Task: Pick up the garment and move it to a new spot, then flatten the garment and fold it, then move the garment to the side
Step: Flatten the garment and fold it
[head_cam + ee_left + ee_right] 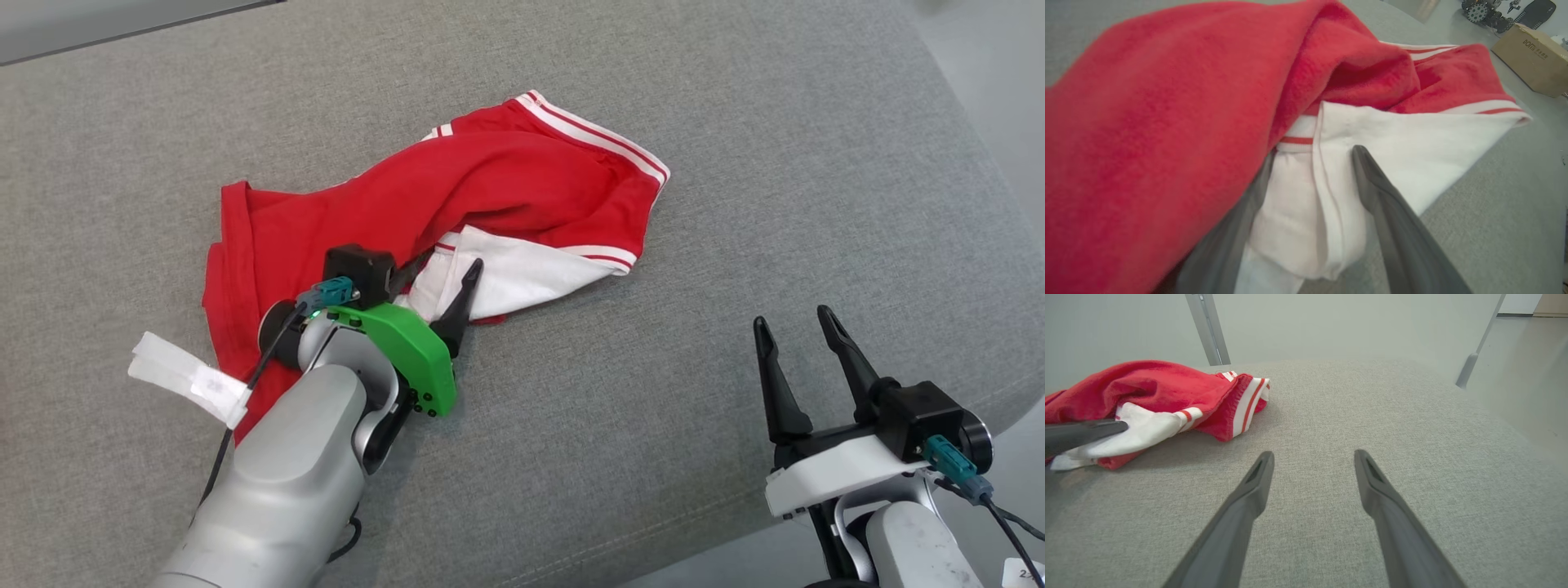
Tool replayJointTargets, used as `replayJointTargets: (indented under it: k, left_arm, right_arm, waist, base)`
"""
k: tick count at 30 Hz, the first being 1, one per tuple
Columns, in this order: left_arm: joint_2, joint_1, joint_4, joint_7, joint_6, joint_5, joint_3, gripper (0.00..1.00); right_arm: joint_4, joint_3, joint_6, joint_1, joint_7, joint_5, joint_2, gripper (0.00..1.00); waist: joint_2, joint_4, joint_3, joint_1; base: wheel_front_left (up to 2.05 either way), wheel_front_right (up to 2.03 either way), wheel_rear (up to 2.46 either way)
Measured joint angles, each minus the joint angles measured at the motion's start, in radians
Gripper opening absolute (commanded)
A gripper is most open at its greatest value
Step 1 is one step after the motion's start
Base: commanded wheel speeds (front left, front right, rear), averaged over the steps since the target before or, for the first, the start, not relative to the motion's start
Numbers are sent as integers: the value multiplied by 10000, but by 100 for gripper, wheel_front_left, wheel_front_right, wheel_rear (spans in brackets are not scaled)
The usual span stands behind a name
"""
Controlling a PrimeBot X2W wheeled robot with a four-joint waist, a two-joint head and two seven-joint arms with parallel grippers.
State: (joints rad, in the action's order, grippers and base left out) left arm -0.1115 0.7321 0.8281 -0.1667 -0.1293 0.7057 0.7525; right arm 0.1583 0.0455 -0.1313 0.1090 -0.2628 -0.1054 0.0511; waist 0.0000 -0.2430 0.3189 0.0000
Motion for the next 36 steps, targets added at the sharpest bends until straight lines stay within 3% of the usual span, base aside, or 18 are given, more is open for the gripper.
replayJointTargets:
  k: [5, 18, 36]
  left_arm:
    - [125, 132, 502, -240, 2, 121, 240, 100]
    - [318, 43, 69, -558, 0, 884, 1264, 100]
    - [451, -695, -1810, -694, 0, 1200, 3175, 100]
  right_arm:
    - [23, 27, 0, 4, 0, 13, 0, 100]
    - [54, 23, 0, -13, 0, 65, -4, 100]
    - [102, 40, 0, -46, 0, 111, -4, 100]
  waist:
    - [0, 83, -123, 0]
    - [0, 221, -261, 0]
    - [0, 207, -336, 0]
  base:
    - [0, 0, 0]
    - [0, 0, 0]
    - [0, 0, 0]
